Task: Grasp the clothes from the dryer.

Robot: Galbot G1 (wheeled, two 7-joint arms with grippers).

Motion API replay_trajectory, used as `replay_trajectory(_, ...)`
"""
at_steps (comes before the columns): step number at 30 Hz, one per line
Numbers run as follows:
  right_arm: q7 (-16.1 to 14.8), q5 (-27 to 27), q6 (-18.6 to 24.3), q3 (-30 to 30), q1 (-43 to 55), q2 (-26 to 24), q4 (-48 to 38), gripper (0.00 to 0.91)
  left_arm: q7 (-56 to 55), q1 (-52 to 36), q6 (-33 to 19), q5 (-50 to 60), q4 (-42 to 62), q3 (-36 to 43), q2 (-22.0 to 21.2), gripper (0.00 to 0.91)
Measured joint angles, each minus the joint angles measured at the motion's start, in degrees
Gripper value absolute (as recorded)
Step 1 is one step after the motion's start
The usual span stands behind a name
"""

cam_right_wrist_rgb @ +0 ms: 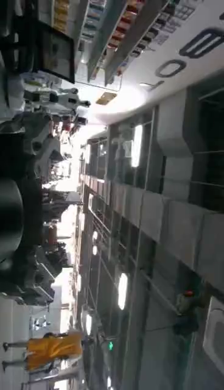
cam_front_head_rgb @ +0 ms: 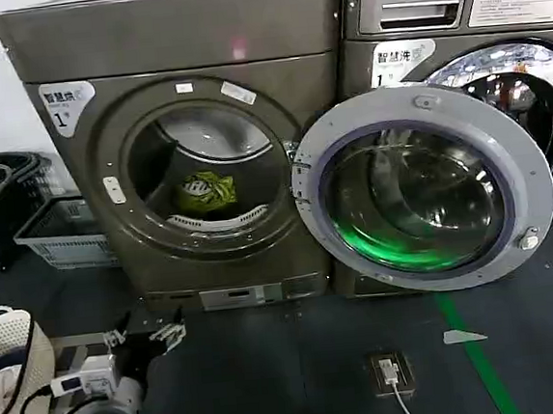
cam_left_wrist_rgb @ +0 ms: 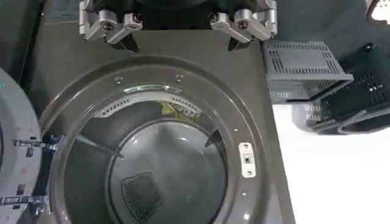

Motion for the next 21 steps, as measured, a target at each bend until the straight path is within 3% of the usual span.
replay_trajectory(21, 0.7, 2.5, 2.0, 1.0, -0.3, 0.2, -0.9, 0.907, -0.3, -0.2, 0.0, 0.0, 0.1, 0.6, 0.0, 0.907)
